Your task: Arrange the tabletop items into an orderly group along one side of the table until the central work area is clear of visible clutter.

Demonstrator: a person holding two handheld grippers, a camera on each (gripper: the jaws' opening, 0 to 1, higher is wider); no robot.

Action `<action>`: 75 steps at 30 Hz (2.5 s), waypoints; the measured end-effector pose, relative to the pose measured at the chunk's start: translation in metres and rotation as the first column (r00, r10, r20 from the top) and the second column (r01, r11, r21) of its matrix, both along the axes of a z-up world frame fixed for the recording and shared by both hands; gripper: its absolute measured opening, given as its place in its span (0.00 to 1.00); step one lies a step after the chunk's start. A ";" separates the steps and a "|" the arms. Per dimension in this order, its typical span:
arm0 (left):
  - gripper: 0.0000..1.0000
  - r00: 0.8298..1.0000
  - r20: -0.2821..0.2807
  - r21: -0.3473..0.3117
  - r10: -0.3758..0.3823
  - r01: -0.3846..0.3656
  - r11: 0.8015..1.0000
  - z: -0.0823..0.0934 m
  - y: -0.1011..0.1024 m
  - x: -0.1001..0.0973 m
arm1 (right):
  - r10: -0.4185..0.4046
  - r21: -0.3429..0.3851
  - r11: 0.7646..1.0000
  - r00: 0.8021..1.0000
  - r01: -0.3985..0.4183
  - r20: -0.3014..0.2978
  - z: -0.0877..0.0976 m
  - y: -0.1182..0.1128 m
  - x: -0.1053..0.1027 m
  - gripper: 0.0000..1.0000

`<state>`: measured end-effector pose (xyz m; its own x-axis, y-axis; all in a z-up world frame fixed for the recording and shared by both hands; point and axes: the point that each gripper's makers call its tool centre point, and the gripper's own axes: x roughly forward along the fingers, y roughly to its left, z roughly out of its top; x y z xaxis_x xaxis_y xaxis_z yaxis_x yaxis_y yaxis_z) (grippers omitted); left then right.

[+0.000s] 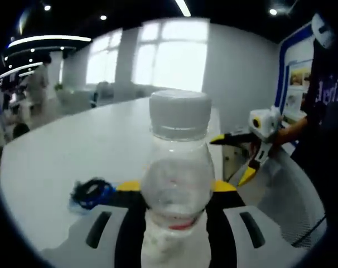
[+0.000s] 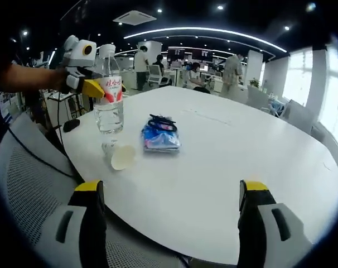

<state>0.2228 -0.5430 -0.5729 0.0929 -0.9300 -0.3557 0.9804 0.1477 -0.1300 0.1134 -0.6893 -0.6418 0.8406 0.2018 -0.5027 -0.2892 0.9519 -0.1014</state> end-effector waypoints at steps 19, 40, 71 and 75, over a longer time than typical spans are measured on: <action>0.38 0.979 0.035 0.047 0.200 -0.202 0.978 -0.007 0.045 0.071 | -0.006 -0.009 1.000 1.000 0.006 0.001 0.000 -0.002 0.000 1.00; 0.39 0.917 0.037 0.120 0.397 -0.399 0.909 -0.053 0.077 0.118 | -0.007 -0.016 1.000 1.000 0.007 -0.004 -0.001 -0.002 0.000 1.00; 0.39 0.642 0.052 0.185 0.765 -0.759 0.625 -0.106 0.132 0.187 | -0.008 -0.038 0.999 1.000 0.007 -0.026 -0.005 -0.004 -0.003 1.00; 0.40 0.588 0.055 0.170 0.807 -0.802 0.572 -0.106 0.138 0.194 | -0.009 -0.039 0.999 1.000 0.008 -0.027 -0.005 -0.004 -0.003 1.00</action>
